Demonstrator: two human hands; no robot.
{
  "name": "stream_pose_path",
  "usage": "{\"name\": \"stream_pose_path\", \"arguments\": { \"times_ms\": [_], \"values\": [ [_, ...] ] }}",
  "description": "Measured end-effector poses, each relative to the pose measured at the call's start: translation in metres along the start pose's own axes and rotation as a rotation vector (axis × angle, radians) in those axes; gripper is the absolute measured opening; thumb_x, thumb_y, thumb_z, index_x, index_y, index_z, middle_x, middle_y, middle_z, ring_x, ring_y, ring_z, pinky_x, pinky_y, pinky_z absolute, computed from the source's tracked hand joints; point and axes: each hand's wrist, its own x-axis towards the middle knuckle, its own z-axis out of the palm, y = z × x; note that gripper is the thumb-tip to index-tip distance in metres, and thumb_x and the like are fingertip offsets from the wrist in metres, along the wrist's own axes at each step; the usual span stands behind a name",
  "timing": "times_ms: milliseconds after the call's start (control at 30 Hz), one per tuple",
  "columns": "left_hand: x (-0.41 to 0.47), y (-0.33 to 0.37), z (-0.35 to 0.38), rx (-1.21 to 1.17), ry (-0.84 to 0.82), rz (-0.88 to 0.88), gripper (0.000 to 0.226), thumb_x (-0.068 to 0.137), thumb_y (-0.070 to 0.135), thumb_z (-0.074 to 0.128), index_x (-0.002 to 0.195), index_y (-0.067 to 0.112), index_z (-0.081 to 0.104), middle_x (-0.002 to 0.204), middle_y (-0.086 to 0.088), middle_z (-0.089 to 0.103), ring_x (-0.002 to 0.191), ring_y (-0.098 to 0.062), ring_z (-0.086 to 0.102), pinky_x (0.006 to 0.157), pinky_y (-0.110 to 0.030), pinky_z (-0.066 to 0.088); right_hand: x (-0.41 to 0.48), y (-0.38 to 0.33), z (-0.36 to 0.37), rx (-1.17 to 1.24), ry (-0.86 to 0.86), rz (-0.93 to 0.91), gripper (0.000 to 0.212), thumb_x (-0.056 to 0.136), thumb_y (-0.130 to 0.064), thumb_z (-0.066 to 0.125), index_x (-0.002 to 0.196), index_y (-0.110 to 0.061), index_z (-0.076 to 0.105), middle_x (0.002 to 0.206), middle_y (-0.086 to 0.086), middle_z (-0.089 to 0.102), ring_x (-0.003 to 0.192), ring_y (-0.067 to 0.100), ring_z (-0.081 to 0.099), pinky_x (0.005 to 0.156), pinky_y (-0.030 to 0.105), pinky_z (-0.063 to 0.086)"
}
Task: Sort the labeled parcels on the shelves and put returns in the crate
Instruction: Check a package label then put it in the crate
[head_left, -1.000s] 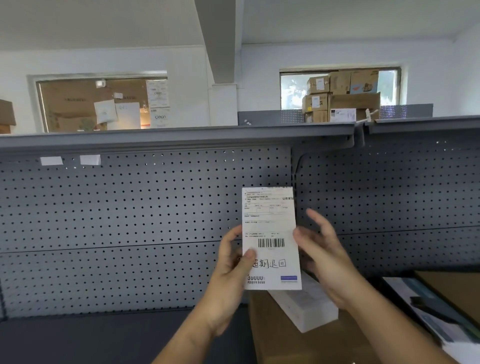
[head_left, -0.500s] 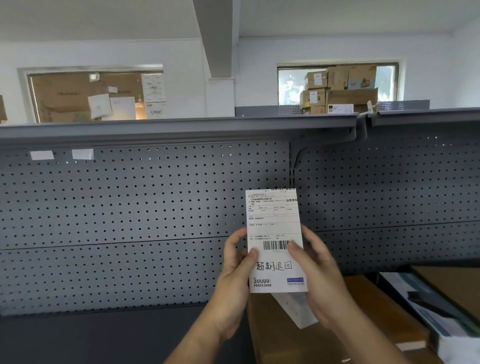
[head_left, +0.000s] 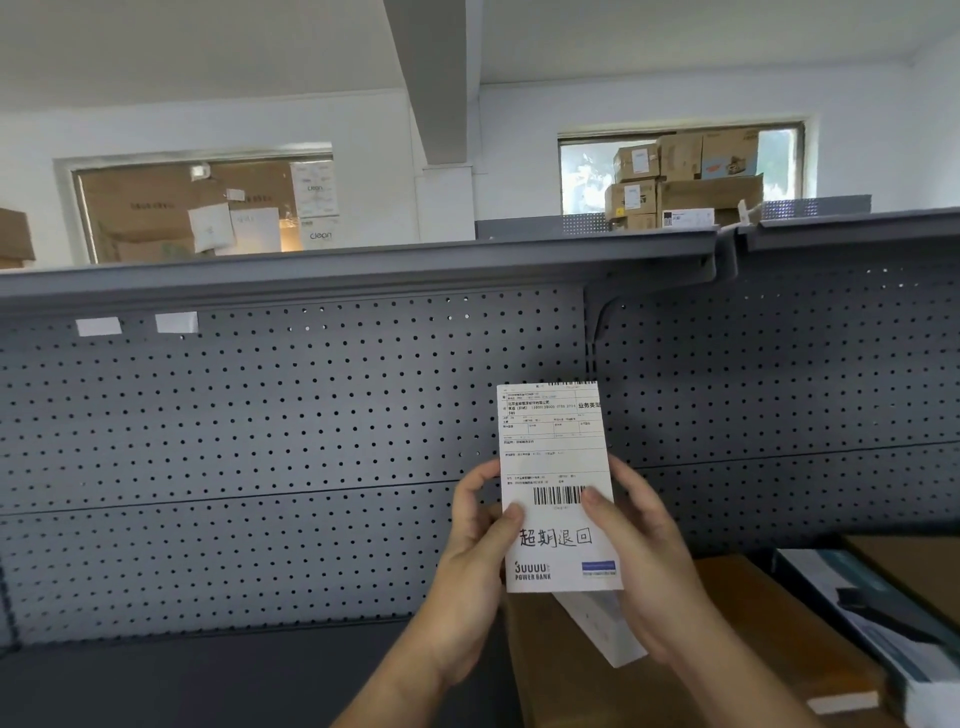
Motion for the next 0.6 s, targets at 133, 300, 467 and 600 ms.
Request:
{"name": "stream_pose_path", "arguments": {
  "times_ms": [133, 300, 467, 600],
  "values": [
    [0.000, 0.003, -0.006, 0.105, -0.010, 0.012, 0.033, 0.101, 0.030, 0.055, 0.132, 0.042, 0.054, 0.116, -0.003, 0.072, 0.104, -0.020, 0.072, 0.082, -0.040, 0.061, 0.001, 0.003, -0.006, 0.033, 0.013, 0.004, 0.040, 0.094, -0.015, 0.067, 0.126, -0.038, 0.065, 0.113, -0.003, 0.078, 0.097, 0.022, 0.077, 0.071, 0.041, 0.062],
    [-0.005, 0.008, -0.038, 0.324, 0.099, 0.036, 0.030, 0.103, 0.027, 0.057, 0.131, 0.038, 0.062, 0.128, 0.007, 0.067, 0.121, -0.014, 0.063, 0.097, -0.034, 0.054, 0.009, 0.009, -0.010, 0.078, -0.041, 0.055, 0.037, 0.096, -0.012, 0.067, 0.123, -0.038, 0.067, 0.109, 0.000, 0.079, 0.092, 0.023, 0.078, 0.068, 0.040, 0.060],
    [-0.028, 0.021, -0.077, 0.746, 0.334, 0.021, 0.034, 0.100, 0.027, 0.063, 0.124, 0.050, 0.058, 0.127, 0.025, 0.060, 0.117, 0.001, 0.056, 0.083, -0.013, 0.047, 0.015, 0.025, 0.014, 0.136, -0.188, 0.146, 0.038, 0.095, -0.012, 0.066, 0.128, -0.031, 0.066, 0.111, 0.001, 0.078, 0.097, 0.022, 0.077, 0.072, 0.041, 0.058],
    [-0.063, 0.038, -0.103, 1.055, 0.540, -0.064, 0.044, 0.097, 0.035, 0.065, 0.139, 0.042, 0.054, 0.135, 0.024, 0.054, 0.115, 0.004, 0.053, 0.081, -0.010, 0.042, 0.006, 0.042, 0.048, 0.159, -0.354, 0.214, 0.034, 0.097, -0.012, 0.063, 0.128, -0.023, 0.066, 0.112, 0.006, 0.078, 0.102, 0.028, 0.075, 0.076, 0.043, 0.057]
  ]
}}
